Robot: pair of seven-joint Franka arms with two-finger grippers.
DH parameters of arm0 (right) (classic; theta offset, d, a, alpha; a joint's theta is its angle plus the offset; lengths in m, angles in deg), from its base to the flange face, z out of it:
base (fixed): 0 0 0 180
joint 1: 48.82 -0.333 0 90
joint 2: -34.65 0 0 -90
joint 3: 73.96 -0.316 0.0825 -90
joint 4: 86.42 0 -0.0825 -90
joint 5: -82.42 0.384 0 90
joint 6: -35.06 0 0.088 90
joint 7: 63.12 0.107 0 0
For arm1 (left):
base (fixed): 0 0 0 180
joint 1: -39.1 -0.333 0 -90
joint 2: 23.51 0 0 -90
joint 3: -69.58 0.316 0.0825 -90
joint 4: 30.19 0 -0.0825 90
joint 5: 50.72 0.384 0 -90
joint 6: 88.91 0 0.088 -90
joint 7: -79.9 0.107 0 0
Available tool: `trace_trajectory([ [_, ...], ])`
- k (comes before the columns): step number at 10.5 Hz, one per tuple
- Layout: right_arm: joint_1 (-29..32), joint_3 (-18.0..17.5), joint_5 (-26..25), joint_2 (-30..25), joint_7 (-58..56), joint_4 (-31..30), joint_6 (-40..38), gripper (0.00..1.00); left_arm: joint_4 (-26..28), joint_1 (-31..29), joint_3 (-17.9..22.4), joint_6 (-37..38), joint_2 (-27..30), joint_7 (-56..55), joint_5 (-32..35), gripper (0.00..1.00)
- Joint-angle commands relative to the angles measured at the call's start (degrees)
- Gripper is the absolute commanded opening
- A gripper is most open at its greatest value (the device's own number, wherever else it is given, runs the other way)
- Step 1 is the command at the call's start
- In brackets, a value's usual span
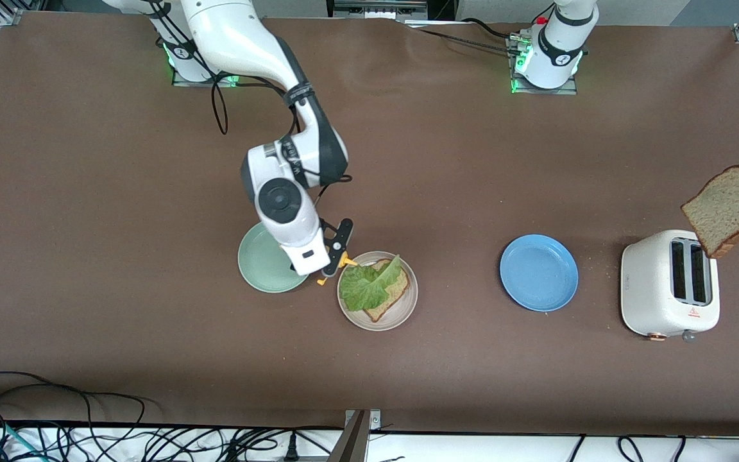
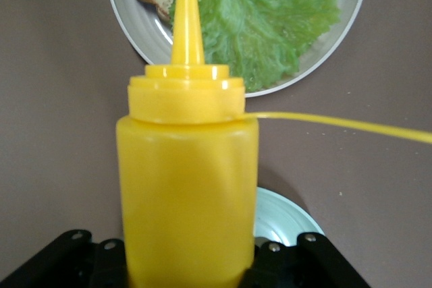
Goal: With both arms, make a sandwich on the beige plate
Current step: 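Carry the mustard over the lettuce while the left gripper raises the toast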
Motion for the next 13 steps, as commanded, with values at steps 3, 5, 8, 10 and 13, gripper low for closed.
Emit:
trace_trajectory([
  [3,-4.7,0.7,-19.5,0.8,9.4,0.9,-0.4,0.0,0.8,-0.9,-0.1,0.3,-0.3,-0.1,-1.9,0.0],
  [5,-5.8,0.7,-23.5,1.1,9.5,0.9,-0.5,0.0,0.8,-0.9,-0.1,0.3,-0.3,-0.1,-2.2,0.0],
  [8,-5.2,0.8,-21.7,0.6,9.2,0.9,-0.2,0.0,0.9,-0.9,-0.1,0.3,-0.3,-0.1,-2.2,0.0],
  [10,-3.6,1.4,-11.6,0.2,9.1,0.9,-0.2,0.0,1.0,-0.8,-0.1,0.3,-0.3,-0.5,-2.3,0.0],
  [13,-0.3,1.3,4.2,-1.8,7.4,0.8,-0.3,0.0,1.3,-0.2,-0.2,0.4,-0.7,-5.6,-9.2,0.0],
])
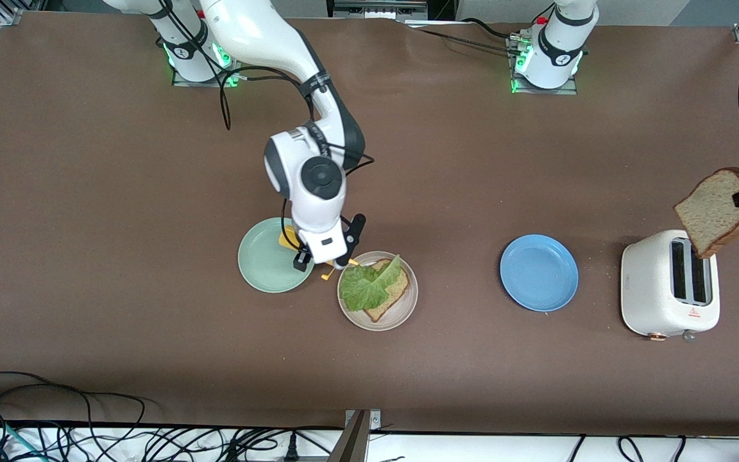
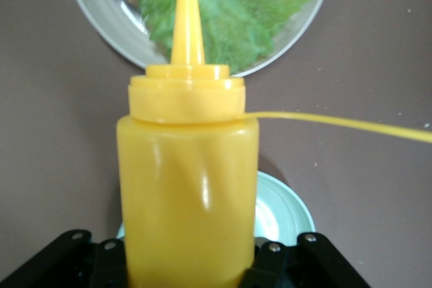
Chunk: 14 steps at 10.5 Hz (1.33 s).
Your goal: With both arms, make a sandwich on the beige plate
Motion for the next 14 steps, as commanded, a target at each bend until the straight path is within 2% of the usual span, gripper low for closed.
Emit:
trace_trajectory([
  [1,2.4,-0.4,9.4,-2.1,-2.7,0.6,-0.7,0.0,0.3,1.1,-0.3,0.4,-0.6,-7.3,-6.2,0.0],
  [2,3.9,-0.6,14.5,-3.1,-4.6,0.3,-0.9,0.0,0.2,3.0,-0.3,0.3,-1.5,-10.7,-7.0,0.0],
  [4,6.8,-0.3,20.8,-3.4,-11.0,0.2,-3.2,0.0,0.0,8.6,-0.2,-0.2,-4.4,-18.2,-7.3,0.0],
  [5,9.5,-0.5,27.2,-3.5,-16.0,0.0,-5.2,0.0,-0.8,11.0,-0.3,-0.6,-6.3,-22.2,-7.3,0.0],
  [7,15.4,-0.5,38.0,-3.5,-28.1,-0.1,-12.2,0.0,-0.8,16.2,-0.3,-6.9,-9.6,-30.3,-8.8,0.0],
  [10,22.4,-0.6,45.1,-3.3,-42.1,-1.7,-21.8,0.0,-0.9,22.9,-0.2,-19.6,-15.1,-42.3,-10.6,0.0],
  [13,27.8,-0.9,47.0,-2.9,-52.9,-1.9,-30.2,0.0,-0.9,29.3,-0.3,-31.1,-20.2,-50.6,-11.0,0.0],
  [14,29.1,-0.9,48.0,-2.5,-56.7,-2.1,-32.5,0.0,-0.9,30.9,-0.3,-35.9,-21.9,-52.2,-13.4,0.0],
])
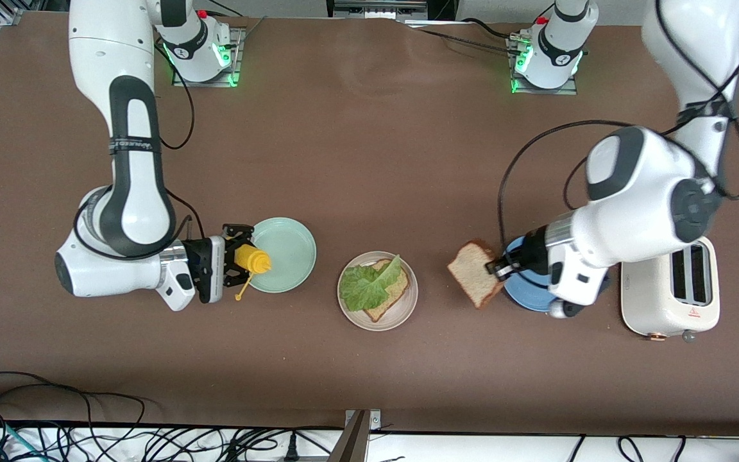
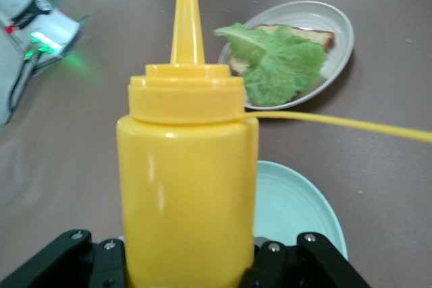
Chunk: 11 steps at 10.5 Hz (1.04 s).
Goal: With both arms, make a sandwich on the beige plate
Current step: 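Set the mustard down with the right gripper while the left gripper lowers toast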
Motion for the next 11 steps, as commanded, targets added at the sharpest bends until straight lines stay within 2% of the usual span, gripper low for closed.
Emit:
trace_trajectory([
  [1,3.6,-0.8,2.4,-0.4,-9.2,-2.4,-4.9,0.0,-1.6,3.7,0.4,-9.2,-4.2,-2.9,-5.4,0.0],
  [4,9.4,-2.0,2.5,0.9,-22.9,-6.4,-9.2,0.0,-1.4,7.4,0.4,-21.6,-8.6,-3.4,-8.0,0.0],
  [5,12.8,-4.0,2.5,2.5,-28.1,-7.3,-10.2,0.0,-1.4,8.7,0.4,-24.4,-9.8,-3.3,-8.3,0.0],
  [6,17.8,-8.4,4.0,4.4,-31.0,-8.5,-11.8,0.0,-1.1,9.6,0.4,-26.8,-11.0,-3.5,-8.4,0.0],
  [8,24.3,-14.0,4.9,7.3,-36.4,-8.6,-13.3,0.0,-0.7,11.2,0.4,-27.8,-12.2,-3.8,-8.5,0.0],
  [11,26.2,-15.8,5.8,8.9,-46.7,-8.6,-13.6,0.0,-0.6,13.1,0.5,-29.8,-13.2,-5.4,-8.3,0.0],
])
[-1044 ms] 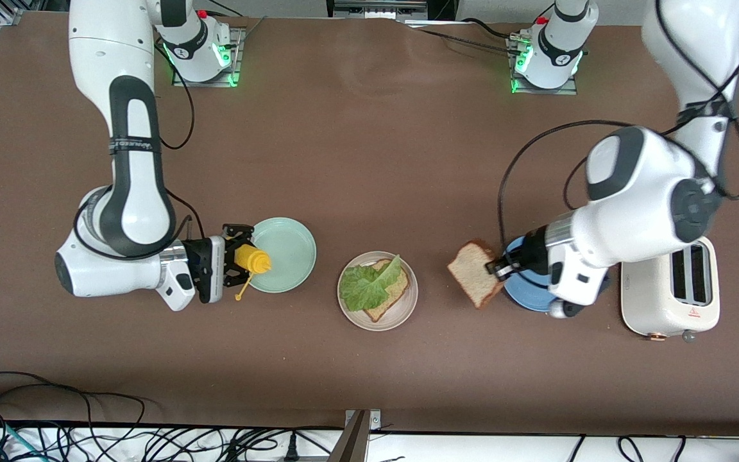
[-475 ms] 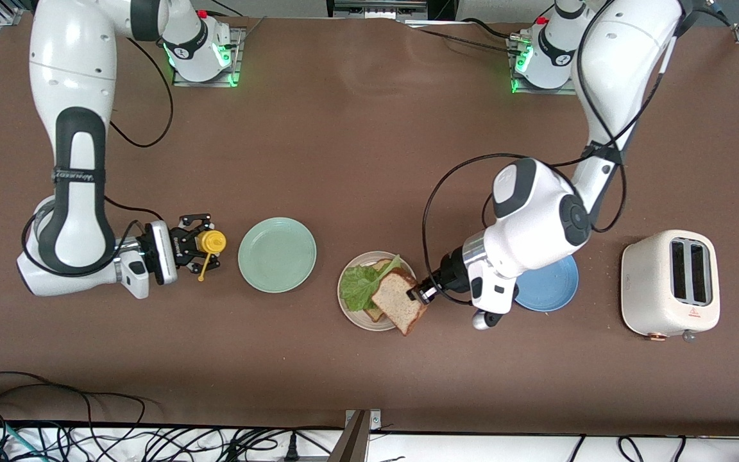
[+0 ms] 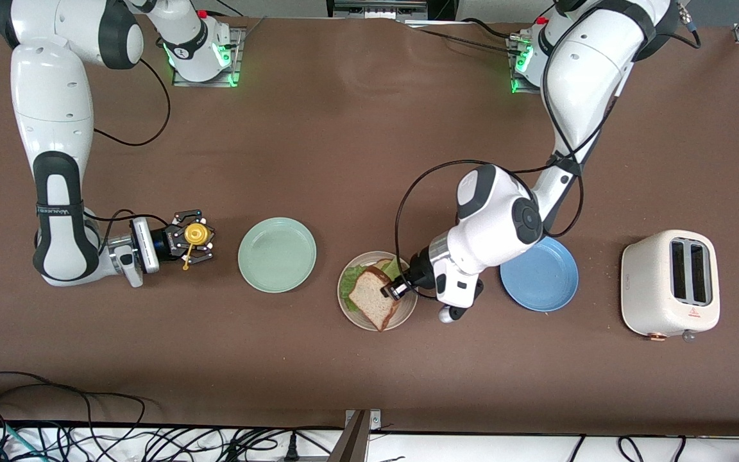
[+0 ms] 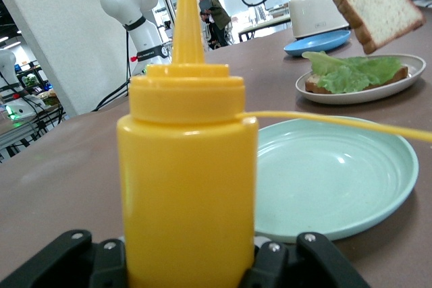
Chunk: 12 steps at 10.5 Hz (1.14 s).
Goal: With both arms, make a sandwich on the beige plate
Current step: 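Lay toast on the lettuce with the left gripper while the right gripper withdraws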
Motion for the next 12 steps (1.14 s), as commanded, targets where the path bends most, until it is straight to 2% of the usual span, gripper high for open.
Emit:
trace_trajectory([
  [1,1.5,-1.6,1.4,-0.3,-7.2,0.5,-1.3,0.0,-0.7,1.3,0.5,-1.0,-0.4,-0.4,-2.1,0.0],
  [5,2.1,-1.7,3.4,3.0,-13.9,0.7,-1.5,0.0,-0.2,1.4,0.8,-1.0,-1.5,-0.4,-1.6,0.0],
  [6,2.3,-1.7,4.6,4.0,-14.0,0.8,-3.7,0.06,-0.1,1.4,0.8,-1.0,-1.5,-0.3,-1.6,0.01],
  [7,2.5,-1.6,4.9,4.2,-13.1,0.8,-4.2,0.55,0.4,1.4,0.9,-1.0,-1.5,-0.4,-1.5,0.08],
  [8,2.7,-1.6,4.9,4.1,-13.1,0.8,-4.3,1.0,1.5,1.1,0.9,-0.5,-1.3,-0.4,-1.4,0.11],
  [9,3.5,-1.6,4.6,4.0,-12.6,0.8,-4.3,1.0,1.9,0.6,0.9,0.0,-0.9,-1.0,-1.4,0.16],
  [10,4.0,-1.3,3.9,3.6,-12.6,0.9,-4.3,1.0,1.9,0.6,0.9,1.2,-1.0,-1.6,-1.4,0.25],
  [11,4.9,-0.7,3.1,3.4,-12.5,1.1,-4.3,1.0,2.1,0.4,0.9,2.8,-0.9,-2.3,-1.4,0.41],
  [12,5.7,-0.2,2.2,3.1,-11.9,1.1,-4.3,1.0,3.0,0.1,1.0,4.1,-0.8,-3.1,-1.4,0.49],
])
